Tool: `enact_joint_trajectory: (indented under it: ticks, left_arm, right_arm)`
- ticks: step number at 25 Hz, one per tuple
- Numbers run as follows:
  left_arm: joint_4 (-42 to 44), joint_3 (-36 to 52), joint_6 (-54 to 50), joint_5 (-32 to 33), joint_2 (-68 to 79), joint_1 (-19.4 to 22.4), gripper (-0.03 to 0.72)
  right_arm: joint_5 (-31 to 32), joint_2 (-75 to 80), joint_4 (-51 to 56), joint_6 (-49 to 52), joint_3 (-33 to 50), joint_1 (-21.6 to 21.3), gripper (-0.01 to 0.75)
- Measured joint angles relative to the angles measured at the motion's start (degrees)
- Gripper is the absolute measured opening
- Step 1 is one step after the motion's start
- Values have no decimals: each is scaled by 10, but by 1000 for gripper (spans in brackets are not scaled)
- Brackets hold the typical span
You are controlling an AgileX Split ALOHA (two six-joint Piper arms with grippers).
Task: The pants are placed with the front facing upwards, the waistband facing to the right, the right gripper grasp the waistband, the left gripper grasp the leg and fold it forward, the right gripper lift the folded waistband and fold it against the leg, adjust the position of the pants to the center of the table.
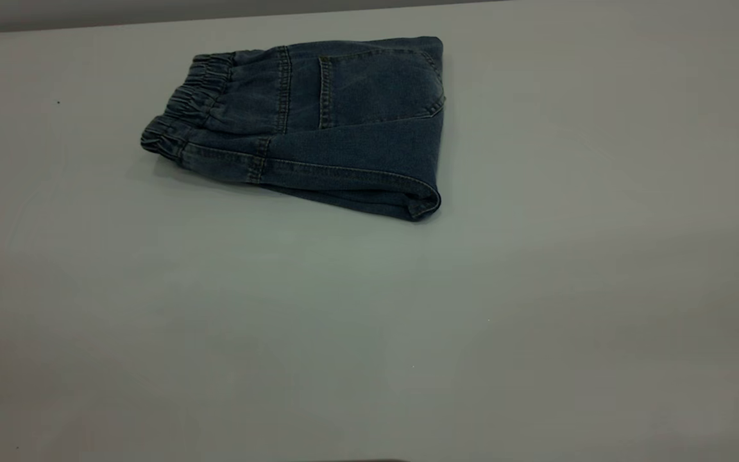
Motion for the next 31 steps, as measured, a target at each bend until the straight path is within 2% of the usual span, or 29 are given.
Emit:
enact_joint_trajectory:
  ticks: [7,31]
  left_arm:
    - [0,0,0,0,0,0,482]
    - [0,0,0,0,0,0,482]
  right_arm:
    - [-1,0,-49,69,0,0,568]
    - [-1,0,-50,78,0,0,568]
